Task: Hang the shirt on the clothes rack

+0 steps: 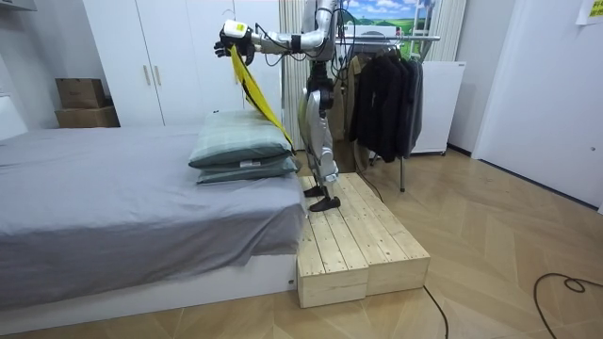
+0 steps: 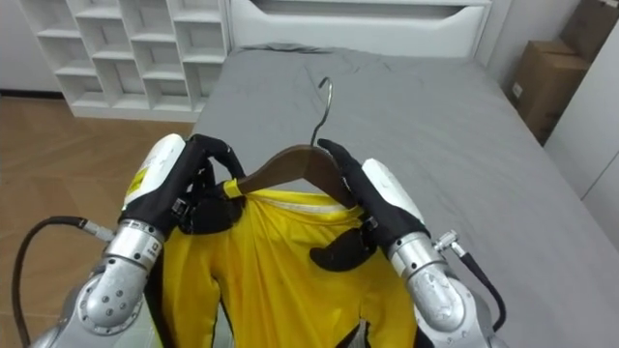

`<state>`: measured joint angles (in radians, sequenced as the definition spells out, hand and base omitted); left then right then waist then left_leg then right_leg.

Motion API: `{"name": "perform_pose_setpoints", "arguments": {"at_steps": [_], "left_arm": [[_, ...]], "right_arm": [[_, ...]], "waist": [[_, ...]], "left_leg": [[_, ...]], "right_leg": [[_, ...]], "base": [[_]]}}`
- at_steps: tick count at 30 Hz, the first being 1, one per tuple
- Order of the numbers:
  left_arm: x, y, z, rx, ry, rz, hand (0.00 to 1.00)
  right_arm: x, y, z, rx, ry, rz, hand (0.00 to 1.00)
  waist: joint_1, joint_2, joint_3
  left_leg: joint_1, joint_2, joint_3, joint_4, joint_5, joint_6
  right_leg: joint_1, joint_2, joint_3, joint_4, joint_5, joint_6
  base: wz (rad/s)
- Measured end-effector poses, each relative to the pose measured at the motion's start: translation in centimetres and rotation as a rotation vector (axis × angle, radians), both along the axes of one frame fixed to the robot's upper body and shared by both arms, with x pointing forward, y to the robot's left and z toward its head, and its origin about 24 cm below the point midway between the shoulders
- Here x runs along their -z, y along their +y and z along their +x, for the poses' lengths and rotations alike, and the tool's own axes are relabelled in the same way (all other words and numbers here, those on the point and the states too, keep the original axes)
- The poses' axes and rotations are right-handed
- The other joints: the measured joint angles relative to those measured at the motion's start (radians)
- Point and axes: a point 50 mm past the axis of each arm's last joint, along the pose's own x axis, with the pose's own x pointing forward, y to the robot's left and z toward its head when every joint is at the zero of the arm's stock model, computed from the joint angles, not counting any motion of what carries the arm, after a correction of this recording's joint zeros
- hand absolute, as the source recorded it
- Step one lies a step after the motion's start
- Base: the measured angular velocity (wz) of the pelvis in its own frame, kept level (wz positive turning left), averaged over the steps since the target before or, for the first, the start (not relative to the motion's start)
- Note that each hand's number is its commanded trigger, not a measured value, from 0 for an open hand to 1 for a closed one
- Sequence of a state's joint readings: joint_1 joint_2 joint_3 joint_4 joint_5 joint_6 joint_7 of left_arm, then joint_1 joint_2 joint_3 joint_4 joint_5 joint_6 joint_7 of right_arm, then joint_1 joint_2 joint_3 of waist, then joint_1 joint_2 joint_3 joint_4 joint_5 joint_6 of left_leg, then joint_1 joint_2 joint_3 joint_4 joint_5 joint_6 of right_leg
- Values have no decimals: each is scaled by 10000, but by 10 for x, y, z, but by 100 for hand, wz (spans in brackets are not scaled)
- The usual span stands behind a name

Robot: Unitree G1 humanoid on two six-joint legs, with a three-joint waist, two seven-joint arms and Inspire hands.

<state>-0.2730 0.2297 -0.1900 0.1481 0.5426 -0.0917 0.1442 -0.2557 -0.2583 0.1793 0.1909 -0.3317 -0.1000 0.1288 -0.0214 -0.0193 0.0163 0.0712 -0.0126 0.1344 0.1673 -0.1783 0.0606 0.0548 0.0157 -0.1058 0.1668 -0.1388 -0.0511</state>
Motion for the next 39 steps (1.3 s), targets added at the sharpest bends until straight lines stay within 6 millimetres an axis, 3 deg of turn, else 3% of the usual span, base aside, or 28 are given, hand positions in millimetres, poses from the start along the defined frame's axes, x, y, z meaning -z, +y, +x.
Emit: {"name": "perform_pose_setpoints", "arguments": {"at_steps": [7, 17, 39], "left_arm": [[2, 4, 0, -57, 99, 631, 100], [3, 5, 0, -27, 96, 1743, 100], [3, 4, 0, 5, 94, 1796, 100]], "right_arm": [[17, -6, -1, -243, 1540, 1854, 0], [41, -9, -6, -982, 3382, 1853, 0], [54, -10, -7, -146, 3561, 2124, 0]], "waist": [[-22, 1, 6], [30, -46, -23], [-27, -207, -117]], "left_leg": [[149, 1, -4, -6, 0, 0], [88, -3, -31, 7, -3, 1], [129, -2, -60, 34, -1, 2]], "right_leg": [[154, -1, -9, 2, 0, 0], [94, 6, -15, 9, 1, -2], [178, -12, -89, 22, 10, -8]], "base": [[0], [0], [0]]}}
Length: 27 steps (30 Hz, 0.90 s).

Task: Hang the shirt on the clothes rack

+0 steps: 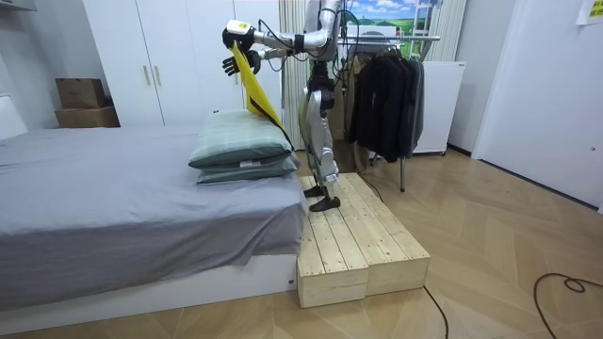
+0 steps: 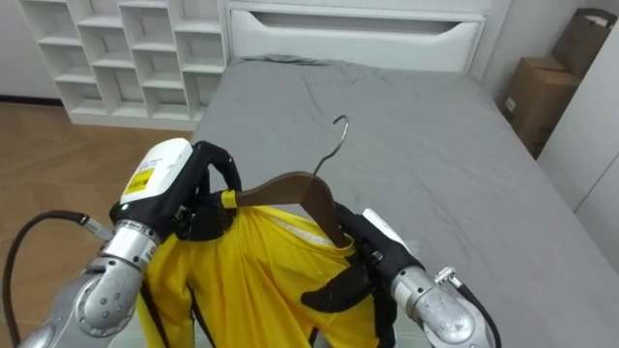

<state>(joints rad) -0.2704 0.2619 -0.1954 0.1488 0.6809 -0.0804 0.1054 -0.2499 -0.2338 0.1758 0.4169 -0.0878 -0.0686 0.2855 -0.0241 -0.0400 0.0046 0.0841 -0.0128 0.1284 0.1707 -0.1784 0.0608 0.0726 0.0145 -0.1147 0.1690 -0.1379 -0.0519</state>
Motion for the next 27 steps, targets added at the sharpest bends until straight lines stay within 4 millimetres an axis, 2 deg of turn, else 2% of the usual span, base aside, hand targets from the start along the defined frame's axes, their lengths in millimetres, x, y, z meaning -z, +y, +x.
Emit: {"name": "perform_pose_setpoints", "arguments": {"at_steps": [7, 11, 17, 27], "left_arm": [[0, -5, -1, 127, -27, -157, 100], [-8, -7, -2, 236, -342, -132, 100], [-16, -7, -3, 422, -533, 43, 100], [-16, -8, -3, 495, -438, 82, 100]], "right_arm": [[3, -3, 0, 242, -308, -1392, 0], [-2, -3, 2, 150, -1010, -2942, 0], [-4, -4, 3, 121, -1779, -4948, 0], [-3, -4, 2, -24, -2184, -5939, 0]], "waist": [[-26, 44, 28], [-36, 189, 92], [29, 295, 41], [40, 331, 36]], "left_leg": [[4, -1, -61, -3, -1, 0], [-47, -2, -100, -65, -2, -2], [-57, -6, -165, -33, 4, -11], [-57, -9, -190, -34, 4, -11]], "right_leg": [[27, 0, -115, -29, 2, -1], [-48, 13, -98, -39, 2, 0], [18, 30, -86, -165, 1, 0], [29, 27, -83, -174, 2, 0]], "base": [[2], [3], [1], [0]]}}
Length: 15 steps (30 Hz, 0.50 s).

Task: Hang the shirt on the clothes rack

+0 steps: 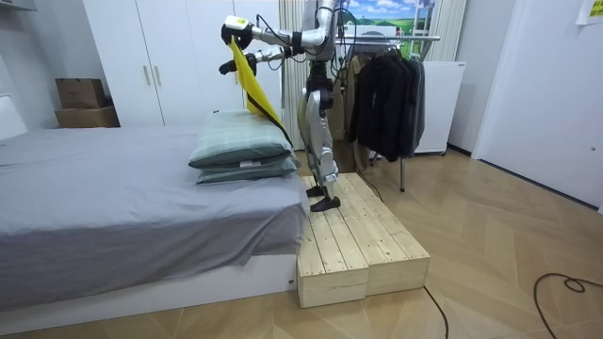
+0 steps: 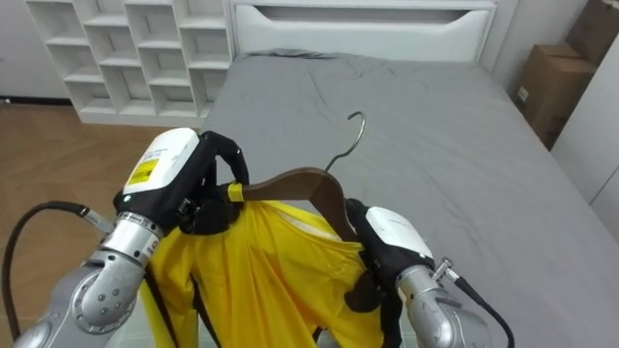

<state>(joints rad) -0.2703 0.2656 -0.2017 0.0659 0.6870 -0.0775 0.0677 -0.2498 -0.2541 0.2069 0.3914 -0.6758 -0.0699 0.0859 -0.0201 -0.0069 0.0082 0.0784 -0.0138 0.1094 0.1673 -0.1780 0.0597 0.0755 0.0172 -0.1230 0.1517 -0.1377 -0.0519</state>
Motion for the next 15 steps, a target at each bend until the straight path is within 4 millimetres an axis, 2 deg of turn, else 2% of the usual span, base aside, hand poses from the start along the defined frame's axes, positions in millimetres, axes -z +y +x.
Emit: {"name": "perform_pose_setpoints", "arguments": {"at_steps": [5, 6, 7, 8, 9, 10, 15], "left_arm": [[-3, -1, -1, 85, -93, 8, 100], [-3, -1, -1, 88, -101, 6, 100], [-4, -1, -1, 94, -118, 5, 100], [-4, -1, -1, 99, -146, 14, 100], [-5, -1, -1, 100, -163, 22, 100], [-6, -1, -1, 103, -186, 31, 100], [-6, -1, -1, 106, -193, 28, 100]], "right_arm": [[-1, -1, 0, 87, -145, -10, 0], [-1, -1, 0, 100, -168, -8, 5], [-1, -1, 0, 104, -190, -27, 31], [-1, -1, 0, 87, -226, -82, 71], [-2, -1, 0, 76, -253, -129, 80], [-2, -1, 1, 80, -320, -191, 100], [-2, -1, 1, 103, -360, -187, 100]], "waist": [[-7, 20, -11], [-6, 27, -15], [-9, 34, -20], [-9, 35, -21], [-11, 35, -21], [-13, 35, -21], [-10, 32, -25]], "left_leg": [[-10, 0, -48, 1, 0, 0], [-10, 0, -50, 1, 0, 0], [-8, 0, -49, 0, 0, 0], [-9, 0, -49, 0, 0, 0], [-9, 0, -49, 1, 0, 0], [-7, 0, -49, 2, 0, 0], [-7, -1, -49, 9, 0, -1]], "right_leg": [[0, -2, -47, 20, 0, 0], [0, -2, -49, 21, 0, 0], [0, -2, -45, 27, 0, 0], [0, -1, -42, 27, 0, 0], [0, -1, -42, 27, 0, 0], [0, -1, -42, 27, 0, 0], [2, -4, -42, 23, 0, 0]], "base": [[2], [0], [0], [0], [0], [0], [0]]}}
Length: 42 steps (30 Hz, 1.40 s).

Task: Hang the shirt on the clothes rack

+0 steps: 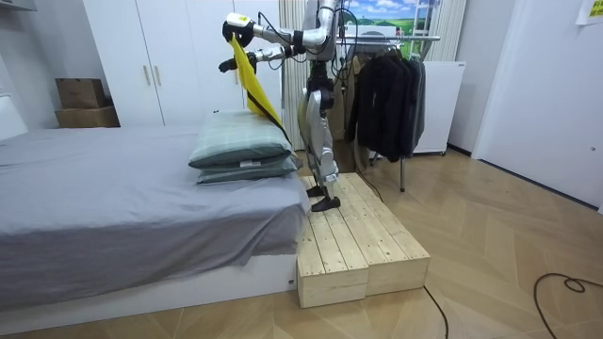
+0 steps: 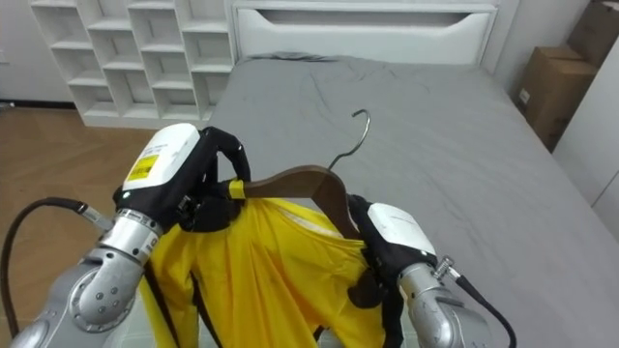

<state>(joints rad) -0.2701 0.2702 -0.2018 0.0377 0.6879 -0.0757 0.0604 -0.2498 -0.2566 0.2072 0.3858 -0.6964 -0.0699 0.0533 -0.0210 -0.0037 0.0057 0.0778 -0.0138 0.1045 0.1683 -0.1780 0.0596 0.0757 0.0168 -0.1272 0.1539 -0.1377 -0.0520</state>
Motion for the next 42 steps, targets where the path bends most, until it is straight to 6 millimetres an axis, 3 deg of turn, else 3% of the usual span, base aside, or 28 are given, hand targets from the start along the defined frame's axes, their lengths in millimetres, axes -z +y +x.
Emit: {"name": "perform_pose_setpoints", "arguments": {"at_steps": [30, 42], "left_arm": [[-2, -5, -1, 243, 213, -410, 100], [6, -6, -5, 249, 501, -535, 100]], "right_arm": [[6, -4, -4, 608, 170, 276, 100], [14, -4, -10, 791, 604, 406, 100]], "waist": [[24, -64, -39], [17, -287, -49]], "left_leg": [[57, 2, 163, -7, 0, 1], [208, 6, 230, -29, 0, 1]], "right_leg": [[-9, 5, 172, 11, 0, 0], [106, 6, 206, -13, -1, 2]], "base": [[0], [0]]}}
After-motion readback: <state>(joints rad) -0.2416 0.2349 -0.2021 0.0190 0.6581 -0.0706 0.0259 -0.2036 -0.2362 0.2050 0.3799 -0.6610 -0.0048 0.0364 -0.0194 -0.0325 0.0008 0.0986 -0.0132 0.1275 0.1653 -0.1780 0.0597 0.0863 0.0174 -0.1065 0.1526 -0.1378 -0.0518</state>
